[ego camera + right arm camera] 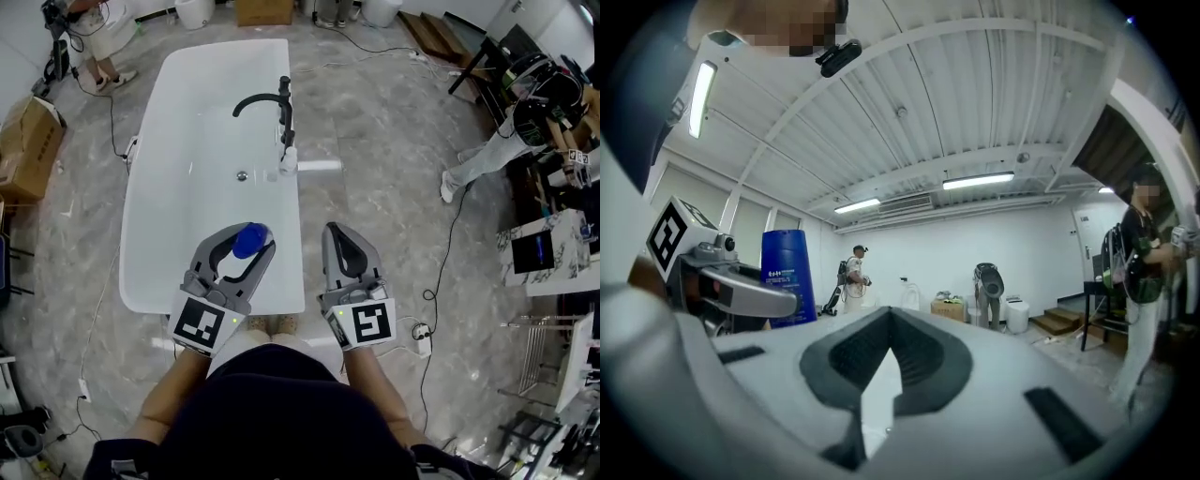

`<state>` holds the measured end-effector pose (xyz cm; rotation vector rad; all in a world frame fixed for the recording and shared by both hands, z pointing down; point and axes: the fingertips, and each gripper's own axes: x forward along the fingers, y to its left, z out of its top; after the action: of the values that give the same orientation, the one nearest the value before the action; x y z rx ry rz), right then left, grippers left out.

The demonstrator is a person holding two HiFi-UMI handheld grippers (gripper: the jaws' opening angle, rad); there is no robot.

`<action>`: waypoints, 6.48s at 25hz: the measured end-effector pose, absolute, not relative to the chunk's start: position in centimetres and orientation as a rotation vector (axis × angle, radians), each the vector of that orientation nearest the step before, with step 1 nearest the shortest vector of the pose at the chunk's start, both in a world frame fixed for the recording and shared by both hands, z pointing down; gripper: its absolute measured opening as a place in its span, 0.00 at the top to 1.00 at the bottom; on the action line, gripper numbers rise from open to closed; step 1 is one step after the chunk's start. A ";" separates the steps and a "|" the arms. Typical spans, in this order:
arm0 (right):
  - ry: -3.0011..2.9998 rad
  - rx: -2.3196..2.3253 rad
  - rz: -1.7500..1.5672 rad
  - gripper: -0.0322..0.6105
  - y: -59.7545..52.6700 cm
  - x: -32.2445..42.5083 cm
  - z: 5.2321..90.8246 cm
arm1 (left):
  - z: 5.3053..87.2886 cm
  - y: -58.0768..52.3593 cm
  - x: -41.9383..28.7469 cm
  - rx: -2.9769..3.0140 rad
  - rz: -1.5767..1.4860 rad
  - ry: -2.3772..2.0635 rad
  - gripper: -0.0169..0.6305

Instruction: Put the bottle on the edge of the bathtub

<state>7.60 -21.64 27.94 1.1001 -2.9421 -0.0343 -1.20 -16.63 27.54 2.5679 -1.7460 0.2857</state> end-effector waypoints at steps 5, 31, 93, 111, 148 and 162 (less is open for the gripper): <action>-2.944 1.106 -0.041 0.95 -23.2 6.7 28.8 | 28.6 -18.9 -1.4 2.635 0.311 -1.726 0.74; -2.855 1.083 0.056 0.95 -33.0 5.1 45.6 | 45.8 -30.0 -2.8 2.633 0.305 -1.621 0.74; -2.731 1.051 0.236 0.95 -39.4 2.5 59.2 | 66.7 -42.4 -2.0 2.706 0.447 -1.273 0.62; -2.815 1.057 0.093 0.95 -37.3 0.6 50.6 | 52.8 -38.5 -4.8 2.727 0.124 -1.465 0.87; -2.949 1.158 -0.273 0.95 -18.2 -0.7 20.6 | 20.1 -10.0 -16.1 2.329 -0.037 -2.395 0.97; -2.898 1.180 -0.309 0.95 -15.0 0.4 20.4 | 18.6 -7.4 -14.7 2.367 -0.072 -2.374 0.97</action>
<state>0.40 -14.99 20.39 1.1796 -2.8980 -0.3088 -14.73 -7.35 18.63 2.3670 -2.3742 -0.0716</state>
